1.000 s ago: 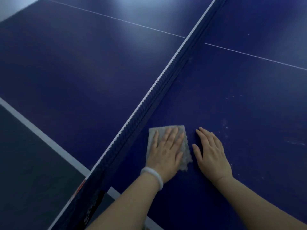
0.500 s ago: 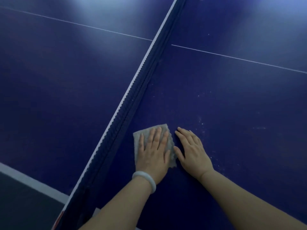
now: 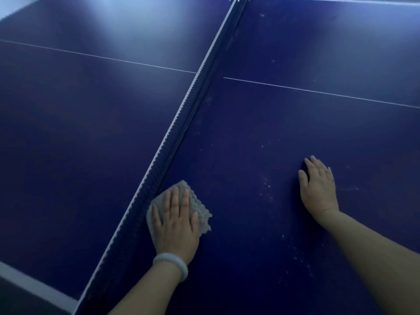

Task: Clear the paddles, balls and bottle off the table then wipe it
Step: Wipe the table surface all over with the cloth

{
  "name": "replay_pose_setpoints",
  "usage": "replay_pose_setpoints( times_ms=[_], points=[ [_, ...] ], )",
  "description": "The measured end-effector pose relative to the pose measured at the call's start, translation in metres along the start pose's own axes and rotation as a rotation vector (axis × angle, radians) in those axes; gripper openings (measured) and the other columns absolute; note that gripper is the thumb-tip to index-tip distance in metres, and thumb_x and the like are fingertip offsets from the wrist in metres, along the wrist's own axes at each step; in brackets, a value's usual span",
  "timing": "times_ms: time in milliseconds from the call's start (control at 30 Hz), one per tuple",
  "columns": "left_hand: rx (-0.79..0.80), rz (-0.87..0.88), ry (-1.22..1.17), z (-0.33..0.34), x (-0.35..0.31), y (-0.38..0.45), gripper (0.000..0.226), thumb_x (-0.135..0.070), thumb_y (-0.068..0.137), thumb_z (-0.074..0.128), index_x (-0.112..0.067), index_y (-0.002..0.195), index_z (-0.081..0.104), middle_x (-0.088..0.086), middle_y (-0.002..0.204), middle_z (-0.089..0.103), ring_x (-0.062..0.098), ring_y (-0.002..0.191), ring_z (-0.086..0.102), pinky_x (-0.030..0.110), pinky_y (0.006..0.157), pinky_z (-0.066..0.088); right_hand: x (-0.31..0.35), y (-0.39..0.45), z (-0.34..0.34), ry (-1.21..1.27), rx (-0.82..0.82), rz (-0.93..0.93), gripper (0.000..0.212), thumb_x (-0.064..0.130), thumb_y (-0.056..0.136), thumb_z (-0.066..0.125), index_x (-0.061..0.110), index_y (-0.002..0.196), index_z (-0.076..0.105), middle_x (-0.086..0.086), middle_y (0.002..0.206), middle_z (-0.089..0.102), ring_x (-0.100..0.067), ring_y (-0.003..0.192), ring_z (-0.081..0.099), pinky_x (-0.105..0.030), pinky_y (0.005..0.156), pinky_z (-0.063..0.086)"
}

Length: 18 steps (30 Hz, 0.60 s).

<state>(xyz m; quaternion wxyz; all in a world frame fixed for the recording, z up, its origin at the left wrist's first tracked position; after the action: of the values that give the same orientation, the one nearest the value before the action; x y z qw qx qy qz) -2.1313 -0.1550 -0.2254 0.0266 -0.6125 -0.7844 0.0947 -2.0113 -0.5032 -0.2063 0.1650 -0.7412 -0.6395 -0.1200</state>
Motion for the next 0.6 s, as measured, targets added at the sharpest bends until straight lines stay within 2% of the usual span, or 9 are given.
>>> replay_pose_setpoints(
  times_ms=[100,200,300,367,433,500,567,600],
  points=[
    [0.0,-0.039,-0.001,-0.006,-0.02,0.036,0.064,-0.048,0.094,-0.006,-0.025,0.152,-0.021,-0.002,0.161,-0.024,0.016,0.147,-0.023,0.05,0.12,-0.007,0.0,0.004,0.007,-0.097,-0.051,0.002,0.057,0.039,0.104,0.029,0.01,0.153,0.025,-0.005,0.162,0.018,-0.018,0.15,0.01,-0.034,0.123,-0.001],
    [0.004,0.024,-0.029,-0.006,-0.062,0.055,0.063,-0.046,0.095,-0.003,-0.023,0.15,-0.025,-0.001,0.159,-0.029,0.017,0.146,-0.027,0.052,0.12,-0.007,-0.002,0.004,0.008,-0.12,-0.063,0.007,0.058,0.041,0.102,0.028,0.011,0.152,0.025,-0.005,0.162,0.019,-0.018,0.15,0.011,-0.036,0.124,-0.001],
    [0.023,0.301,0.046,0.002,-0.113,0.033,0.065,-0.046,0.098,0.004,-0.021,0.153,-0.02,0.002,0.16,-0.028,0.02,0.146,-0.026,0.055,0.119,-0.001,-0.001,0.006,0.007,-0.135,-0.056,0.01,0.058,0.041,0.102,0.029,0.011,0.152,0.025,-0.005,0.162,0.018,-0.019,0.15,0.01,-0.036,0.124,-0.001],
    [0.033,0.497,0.051,0.008,-0.126,0.004,0.066,-0.045,0.099,0.019,-0.018,0.157,-0.002,0.003,0.164,-0.01,0.02,0.151,-0.011,0.057,0.118,0.008,0.0,0.006,0.008,-0.155,-0.053,0.015,0.058,0.04,0.102,0.029,0.011,0.152,0.024,-0.005,0.162,0.017,-0.019,0.15,0.01,-0.037,0.124,0.0],
    [0.069,0.561,0.048,0.007,-0.109,-0.006,0.066,-0.045,0.099,0.026,-0.02,0.157,0.008,0.003,0.165,0.004,0.02,0.152,0.002,0.056,0.117,0.012,0.0,0.005,0.007,-0.165,-0.062,0.017,0.058,0.04,0.102,0.028,0.011,0.152,0.024,-0.006,0.162,0.018,-0.02,0.149,0.011,-0.039,0.124,0.001],
    [0.04,0.438,0.101,0.002,-0.078,0.015,0.065,-0.047,0.098,0.016,-0.025,0.156,-0.005,0.0,0.165,-0.002,0.017,0.151,-0.005,0.053,0.119,0.006,-0.001,0.005,0.007,-0.185,-0.068,0.023,0.058,0.039,0.102,0.028,0.01,0.152,0.024,-0.006,0.161,0.018,-0.021,0.149,0.012,-0.039,0.124,0.002],
    [0.041,0.183,0.077,-0.004,-0.053,0.056,0.062,-0.047,0.097,0.001,-0.027,0.152,-0.021,-0.003,0.162,-0.019,0.013,0.148,-0.021,0.051,0.121,-0.004,-0.002,0.005,0.009,-0.202,-0.066,0.024,0.058,0.039,0.102,0.027,0.01,0.152,0.024,-0.006,0.161,0.018,-0.021,0.149,0.012,-0.039,0.124,0.001],
    [0.037,0.055,0.039,-0.008,-0.048,0.073,0.062,-0.047,0.097,-0.001,-0.027,0.151,-0.022,-0.004,0.161,-0.023,0.012,0.147,-0.023,0.051,0.12,-0.006,-0.002,0.006,0.009,-0.207,-0.064,0.027,0.058,0.039,0.102,0.027,0.011,0.152,0.024,-0.006,0.161,0.018,-0.021,0.149,0.012,-0.039,0.124,0.001]
  ],
)
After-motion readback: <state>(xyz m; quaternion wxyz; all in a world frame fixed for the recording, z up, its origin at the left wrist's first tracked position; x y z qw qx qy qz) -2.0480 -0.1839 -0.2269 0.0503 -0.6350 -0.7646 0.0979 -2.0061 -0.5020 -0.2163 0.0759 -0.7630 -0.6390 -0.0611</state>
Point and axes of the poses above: each hand's wrist, its own y-axis towards the middle knuckle, its own z-axis out of the palm, x = y × z, the point moved 8 cm from there along y, towards the middle knuckle
